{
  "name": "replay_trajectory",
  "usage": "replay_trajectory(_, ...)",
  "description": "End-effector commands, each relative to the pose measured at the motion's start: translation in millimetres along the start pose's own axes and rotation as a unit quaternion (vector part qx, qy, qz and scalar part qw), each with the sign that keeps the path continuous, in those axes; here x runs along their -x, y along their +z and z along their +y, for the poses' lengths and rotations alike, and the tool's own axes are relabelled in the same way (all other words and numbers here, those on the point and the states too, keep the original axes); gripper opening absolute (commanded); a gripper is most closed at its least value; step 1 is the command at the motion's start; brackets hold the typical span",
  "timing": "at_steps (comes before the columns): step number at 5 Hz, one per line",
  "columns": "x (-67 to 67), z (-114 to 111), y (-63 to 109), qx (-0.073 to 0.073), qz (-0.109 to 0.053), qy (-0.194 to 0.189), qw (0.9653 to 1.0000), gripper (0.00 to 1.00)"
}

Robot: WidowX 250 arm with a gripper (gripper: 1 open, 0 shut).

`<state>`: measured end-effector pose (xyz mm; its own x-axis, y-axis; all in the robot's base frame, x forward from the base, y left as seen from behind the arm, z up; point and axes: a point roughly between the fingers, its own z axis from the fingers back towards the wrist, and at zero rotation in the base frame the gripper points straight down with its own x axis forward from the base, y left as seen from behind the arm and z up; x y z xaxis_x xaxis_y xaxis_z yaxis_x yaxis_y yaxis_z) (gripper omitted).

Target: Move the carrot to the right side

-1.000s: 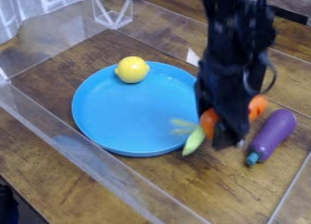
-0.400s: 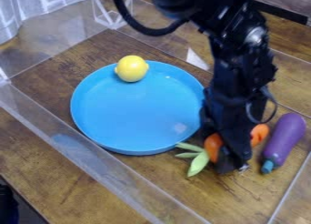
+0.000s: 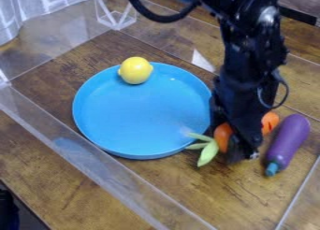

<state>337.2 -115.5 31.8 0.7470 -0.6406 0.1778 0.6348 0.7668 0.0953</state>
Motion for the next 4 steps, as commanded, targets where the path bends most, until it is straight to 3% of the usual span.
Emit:
replay_trajectory(1,-9.3,9.9,9.6,-0.008,-0.029,0.007,0.9995,0.00)
replay_trajectory(4,0.5,9.6,4.4,0.006,-0.019,0.024,0.9995,0.00)
